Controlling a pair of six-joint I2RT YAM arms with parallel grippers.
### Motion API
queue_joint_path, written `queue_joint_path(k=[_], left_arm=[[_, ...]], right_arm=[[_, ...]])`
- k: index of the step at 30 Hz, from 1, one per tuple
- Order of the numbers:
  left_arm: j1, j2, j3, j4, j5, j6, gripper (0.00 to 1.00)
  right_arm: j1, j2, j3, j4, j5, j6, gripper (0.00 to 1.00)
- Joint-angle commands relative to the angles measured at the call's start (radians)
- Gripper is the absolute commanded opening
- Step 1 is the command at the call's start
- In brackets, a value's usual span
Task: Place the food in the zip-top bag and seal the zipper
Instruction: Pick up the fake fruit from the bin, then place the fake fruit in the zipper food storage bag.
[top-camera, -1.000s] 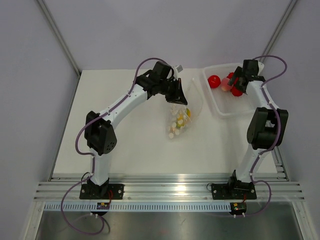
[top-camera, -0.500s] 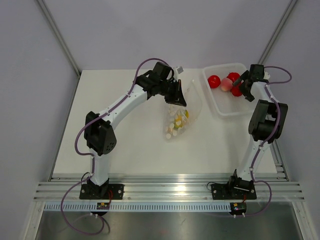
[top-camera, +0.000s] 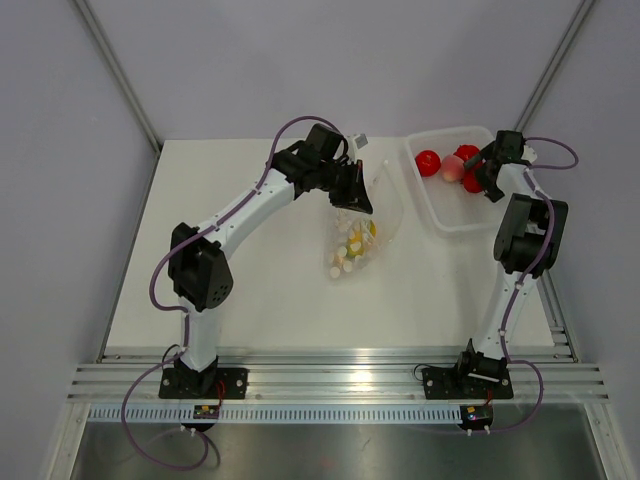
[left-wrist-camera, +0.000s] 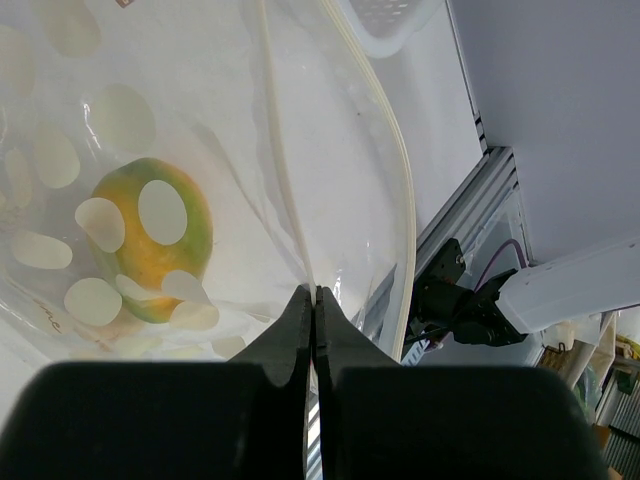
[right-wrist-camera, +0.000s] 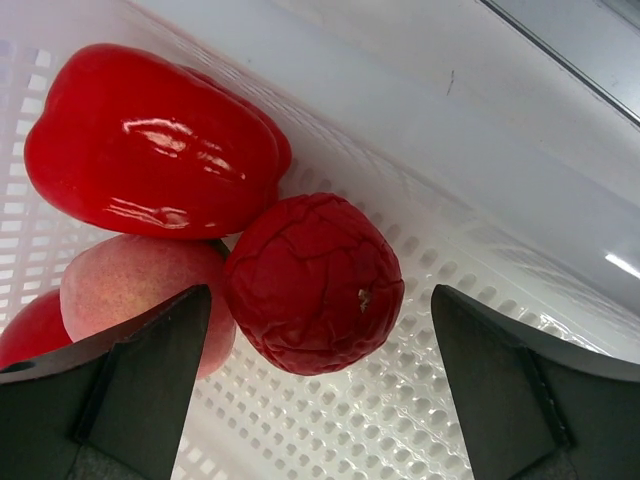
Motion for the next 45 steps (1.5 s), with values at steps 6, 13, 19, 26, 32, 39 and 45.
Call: queue_joint_path(k=[6,13,19,26,32,39,45], left_arm=[[-0.001,-0.001,0.016,0.013,0.028,0.025,0.00],[-0.001,0.003,0.018,0.014,0.032,0.021,0.00],[-0.001,0.013,0.053,-0.008,0.014,0.039,0.00],[0.000,0.046,0.117,-0.062,-0.005,0.061,0.00],[0.000,0.028,0.093,-0.028,0.008,0.042,0.00],[0.000,0.042,0.123,-0.035,0.017,0.035,0.00],[0.000,0.054,0.137,-0.029,0.023,0.022,0.00]], right_arm=[[-0.004,-0.016,-0.035,0.111,0.055,0.042,0.74],[-0.009,-0.098,-0.129,0.158,0.068,0.039,0.61],[-0.009,-0.248,-0.257,0.201,0.064,0.026,0.60],[-0.009,-0.510,-0.437,0.214,-0.001,-0.015,0.59],[-0.009,-0.738,-0.551,0.172,-0.142,-0.049,0.59],[-0.008,-0.922,-0.588,0.082,-0.251,-0.092,0.58],[0.012,-1.036,-0.561,0.007,-0.383,-0.127,0.57]])
